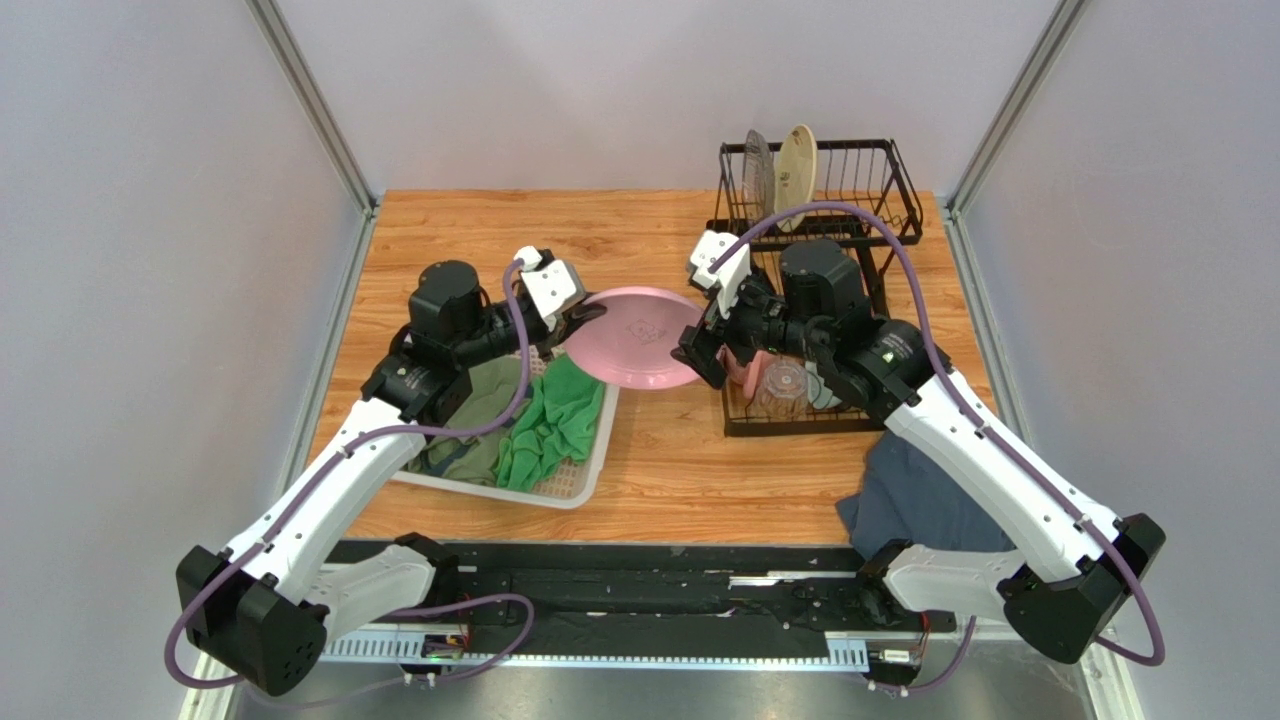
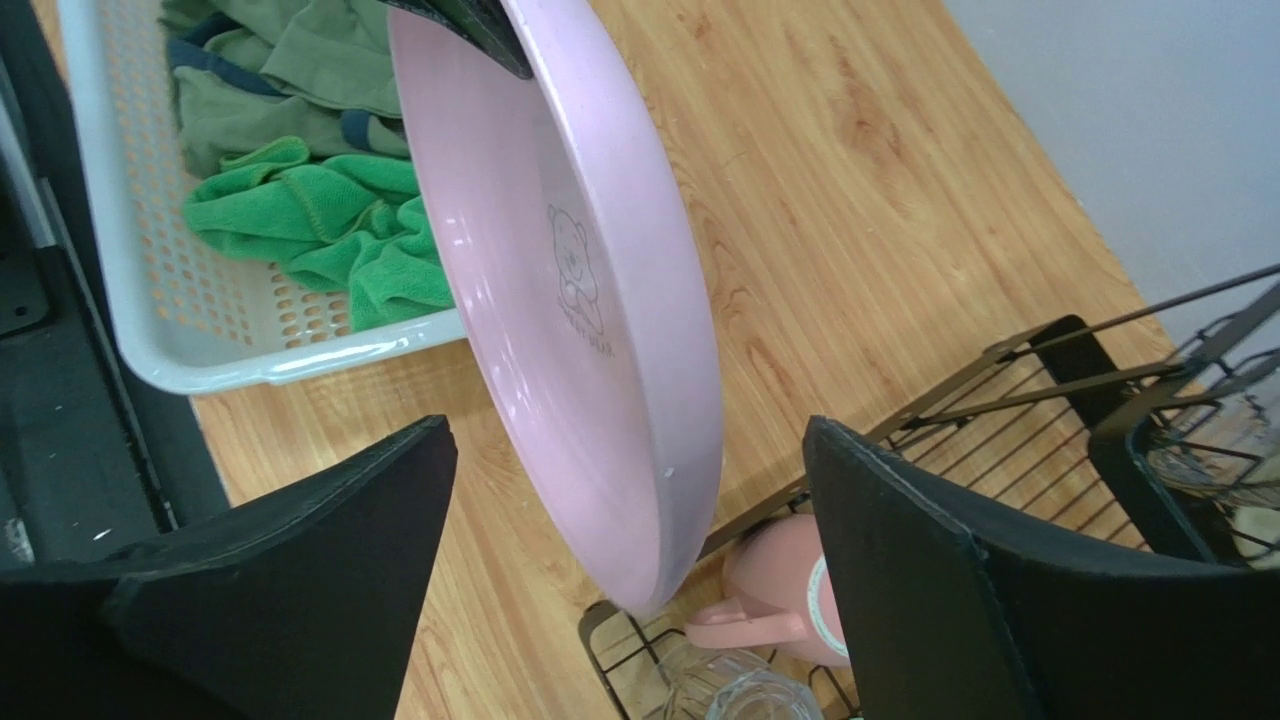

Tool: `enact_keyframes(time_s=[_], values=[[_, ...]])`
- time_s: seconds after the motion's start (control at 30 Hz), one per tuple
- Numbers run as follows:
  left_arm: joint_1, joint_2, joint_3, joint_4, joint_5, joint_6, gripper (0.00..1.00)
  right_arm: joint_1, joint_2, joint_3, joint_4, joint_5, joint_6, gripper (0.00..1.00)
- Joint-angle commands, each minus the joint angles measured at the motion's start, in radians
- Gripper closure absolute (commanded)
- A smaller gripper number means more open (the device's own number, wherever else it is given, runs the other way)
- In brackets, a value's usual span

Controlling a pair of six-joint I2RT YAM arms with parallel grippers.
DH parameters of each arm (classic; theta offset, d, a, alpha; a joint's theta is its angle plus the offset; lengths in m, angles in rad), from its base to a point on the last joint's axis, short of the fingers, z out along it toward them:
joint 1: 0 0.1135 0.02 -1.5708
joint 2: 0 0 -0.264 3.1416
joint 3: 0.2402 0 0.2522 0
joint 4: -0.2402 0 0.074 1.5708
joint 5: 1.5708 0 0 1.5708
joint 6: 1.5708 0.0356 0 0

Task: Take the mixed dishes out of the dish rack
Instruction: Place the plate at the center of the board.

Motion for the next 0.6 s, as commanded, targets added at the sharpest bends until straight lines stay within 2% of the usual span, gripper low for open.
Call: enact_keyframes(time_s=[0.0, 0.17, 0.4, 0.57], values=[[-0.003, -0.018, 0.023, 0.091, -0.12, 0.014, 1.0, 0.0, -0.04, -0.004, 0.074, 0.094, 0.0, 0.07], [0.034, 0.008, 0.057, 0.095, -0.212, -0.034, 1.0, 0.0, -0.052, -0.009, 0.082, 0.137, -0.004, 0.06], [0.201, 0.091, 0.14, 0.121, -0.26, -0.205, 1.0, -0.001, -0.068, -0.013, 0.086, 0.186, -0.012, 0.06], [0.265, 0.18, 0.216, 0.118, -0.329, -0.282, 1.0, -0.005, -0.072, -0.016, 0.089, 0.217, -0.015, 0.06]])
